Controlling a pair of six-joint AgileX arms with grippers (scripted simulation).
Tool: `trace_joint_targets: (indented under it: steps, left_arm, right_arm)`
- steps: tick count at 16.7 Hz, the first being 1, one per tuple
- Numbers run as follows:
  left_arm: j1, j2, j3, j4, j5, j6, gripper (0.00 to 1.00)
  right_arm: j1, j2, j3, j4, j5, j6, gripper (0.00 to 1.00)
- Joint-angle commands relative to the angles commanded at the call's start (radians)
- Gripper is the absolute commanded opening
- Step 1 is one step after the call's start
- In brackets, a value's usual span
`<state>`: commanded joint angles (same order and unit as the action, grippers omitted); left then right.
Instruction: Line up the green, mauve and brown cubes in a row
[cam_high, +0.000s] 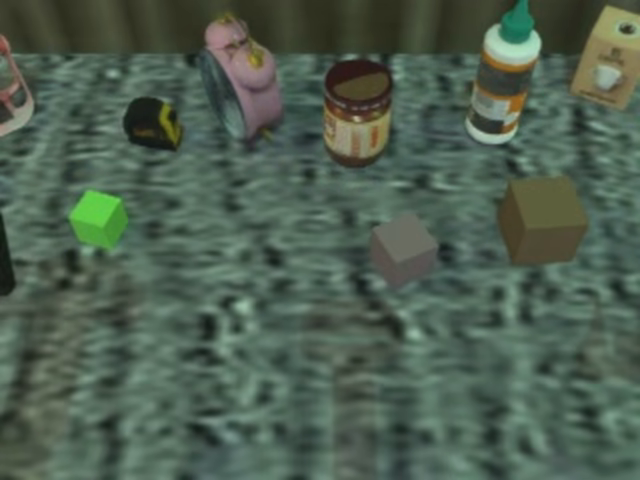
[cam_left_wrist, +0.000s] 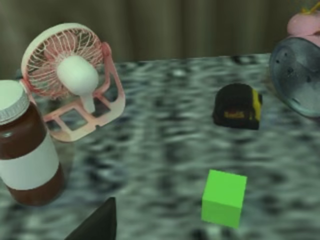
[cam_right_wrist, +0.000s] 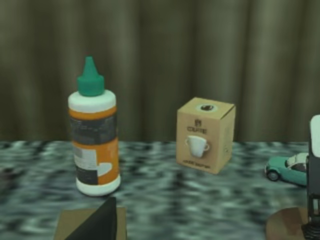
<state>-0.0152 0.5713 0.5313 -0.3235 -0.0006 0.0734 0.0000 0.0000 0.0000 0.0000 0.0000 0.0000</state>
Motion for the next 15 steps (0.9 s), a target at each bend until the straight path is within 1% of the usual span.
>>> trace_joint_targets:
  steps: [8, 12, 15]
  left_arm:
    - [-0.025, 0.96, 0.733, -0.471, 0.003, 0.1, 1.0]
    - [-0.035, 1.336, 1.049, -0.674, 0.003, 0.144, 1.0]
    - [-0.041, 1.559, 1.25, -0.787, 0.004, 0.17, 1.0]
  right_arm:
    - [0.0, 0.0, 0.0, 0.0, 0.0, 0.0, 1.0]
    - [0.0, 0.0, 0.0, 0.0, 0.0, 0.0, 1.0]
    - [0.0, 0.0, 0.0, 0.0, 0.0, 0.0, 1.0]
